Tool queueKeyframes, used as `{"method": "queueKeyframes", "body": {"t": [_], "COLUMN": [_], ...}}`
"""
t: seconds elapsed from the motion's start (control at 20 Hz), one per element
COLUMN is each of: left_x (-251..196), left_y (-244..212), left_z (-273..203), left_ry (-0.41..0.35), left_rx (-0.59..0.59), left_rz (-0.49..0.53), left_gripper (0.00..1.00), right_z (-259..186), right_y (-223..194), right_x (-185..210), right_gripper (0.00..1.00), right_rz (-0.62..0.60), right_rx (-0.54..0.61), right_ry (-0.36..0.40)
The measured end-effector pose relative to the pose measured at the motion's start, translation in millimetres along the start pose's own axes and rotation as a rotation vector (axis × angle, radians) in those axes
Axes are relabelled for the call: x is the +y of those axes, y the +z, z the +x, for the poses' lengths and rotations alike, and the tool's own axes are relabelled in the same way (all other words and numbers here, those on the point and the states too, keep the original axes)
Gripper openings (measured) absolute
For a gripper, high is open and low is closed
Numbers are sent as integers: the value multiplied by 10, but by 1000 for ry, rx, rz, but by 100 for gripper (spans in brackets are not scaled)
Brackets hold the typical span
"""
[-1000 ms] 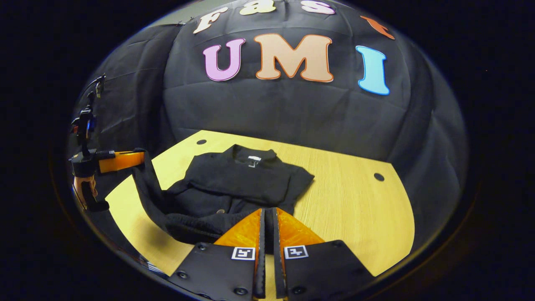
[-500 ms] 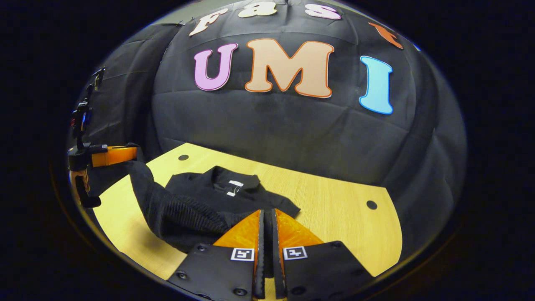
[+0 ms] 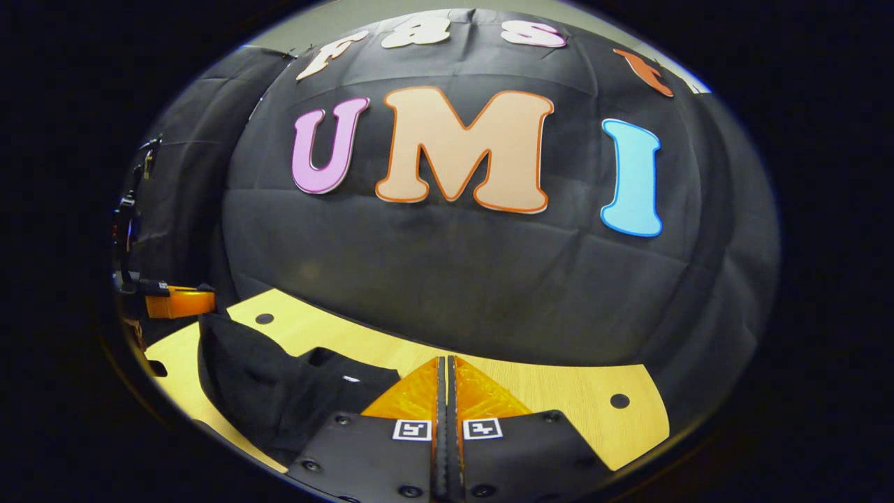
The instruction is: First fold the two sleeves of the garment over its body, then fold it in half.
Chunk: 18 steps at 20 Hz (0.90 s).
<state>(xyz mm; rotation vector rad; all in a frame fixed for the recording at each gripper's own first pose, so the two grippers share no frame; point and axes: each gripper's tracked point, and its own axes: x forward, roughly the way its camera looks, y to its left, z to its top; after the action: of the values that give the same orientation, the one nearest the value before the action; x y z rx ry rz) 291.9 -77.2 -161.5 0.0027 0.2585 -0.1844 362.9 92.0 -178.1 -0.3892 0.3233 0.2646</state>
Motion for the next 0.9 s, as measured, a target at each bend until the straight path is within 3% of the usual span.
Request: {"method": "queueKeyframes", "body": {"t": [0.25, 0.3, 0.35, 0.5, 0.6, 0.9], "left_x": [183, 206, 221, 294, 297, 183], "left_y": [-310, -276, -220, -59, 46, 543], "left_z": [353, 387, 430, 387, 272, -198], "left_ry": [84, 93, 94, 123, 127, 113], "left_rx": [74, 55, 34, -18, -46, -160], "left_rz": [96, 92, 82, 63, 57, 26], "left_gripper": [0, 4, 14, 99, 91, 91], "right_z": [251, 266, 280, 269, 227, -191], "right_y": [-267, -256, -237, -241, -214, 82], "right_x": [79, 95, 113, 154, 162, 143], "right_gripper": [2, 2, 2, 2, 2, 2], "right_rz": [-35, -42, -47, -54, -55, -52], "right_rx": [72, 68, 61, 62, 63, 2], "right_ry": [30, 32, 37, 48, 52, 67]}}
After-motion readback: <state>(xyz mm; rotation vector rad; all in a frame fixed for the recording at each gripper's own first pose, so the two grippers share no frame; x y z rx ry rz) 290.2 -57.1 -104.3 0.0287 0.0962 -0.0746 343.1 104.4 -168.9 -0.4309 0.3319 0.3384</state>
